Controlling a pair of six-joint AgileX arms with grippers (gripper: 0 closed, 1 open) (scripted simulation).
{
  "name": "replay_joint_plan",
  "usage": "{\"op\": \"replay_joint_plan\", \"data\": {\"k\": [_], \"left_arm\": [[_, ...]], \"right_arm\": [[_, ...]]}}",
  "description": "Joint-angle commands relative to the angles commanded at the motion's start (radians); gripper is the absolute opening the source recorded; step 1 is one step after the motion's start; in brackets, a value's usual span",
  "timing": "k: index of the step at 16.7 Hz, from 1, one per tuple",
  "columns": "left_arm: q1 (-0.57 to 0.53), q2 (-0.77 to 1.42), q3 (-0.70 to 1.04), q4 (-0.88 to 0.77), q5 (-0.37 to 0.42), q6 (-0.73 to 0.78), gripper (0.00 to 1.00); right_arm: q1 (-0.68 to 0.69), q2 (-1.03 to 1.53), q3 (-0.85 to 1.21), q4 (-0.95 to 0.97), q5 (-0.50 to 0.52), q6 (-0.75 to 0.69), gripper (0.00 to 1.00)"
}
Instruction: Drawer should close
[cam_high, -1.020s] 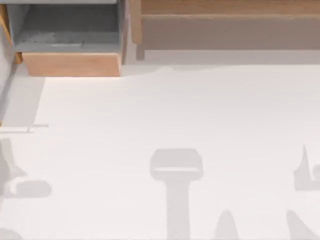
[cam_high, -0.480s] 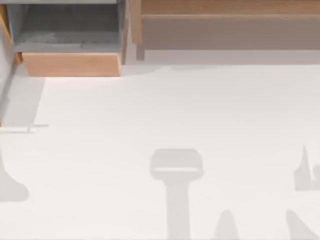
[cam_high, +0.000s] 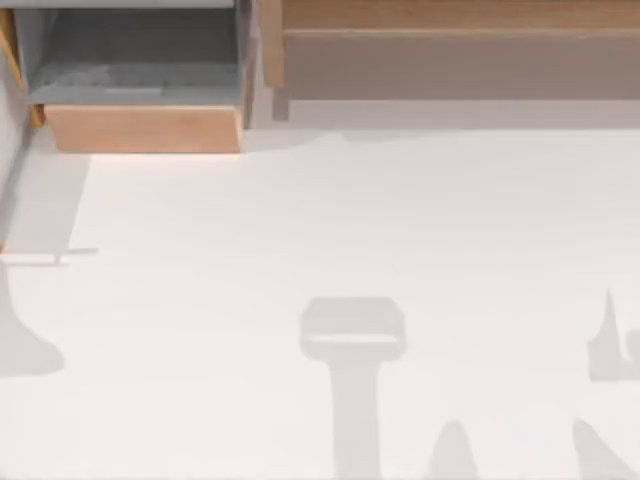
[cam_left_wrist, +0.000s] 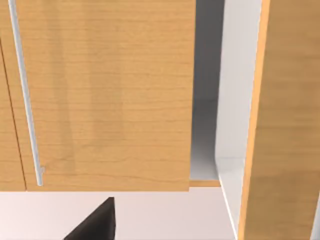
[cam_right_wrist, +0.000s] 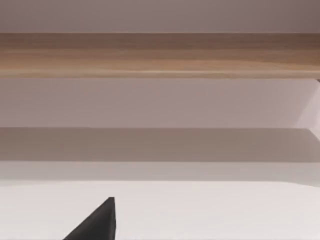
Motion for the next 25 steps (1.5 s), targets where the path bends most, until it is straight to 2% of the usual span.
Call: {"op": "replay_joint_plan", "data": {"k": [3,16,25], "left_arm": [[0.000,0.000,0.000,0.000,0.000,0.000,1.00],[0.000,0.000,0.000,0.000,0.000,0.000,0.02],[0.002,0.010,-0.001,-0.009,0.000,-0.003,0.00]], "right_arm": [[0.000,0.000,0.000,0.000,0.000,0.000,1.00],[0.000,0.000,0.000,0.000,0.000,0.000,1.00],[0.000,0.000,0.000,0.000,0.000,0.000,1.00]]}}
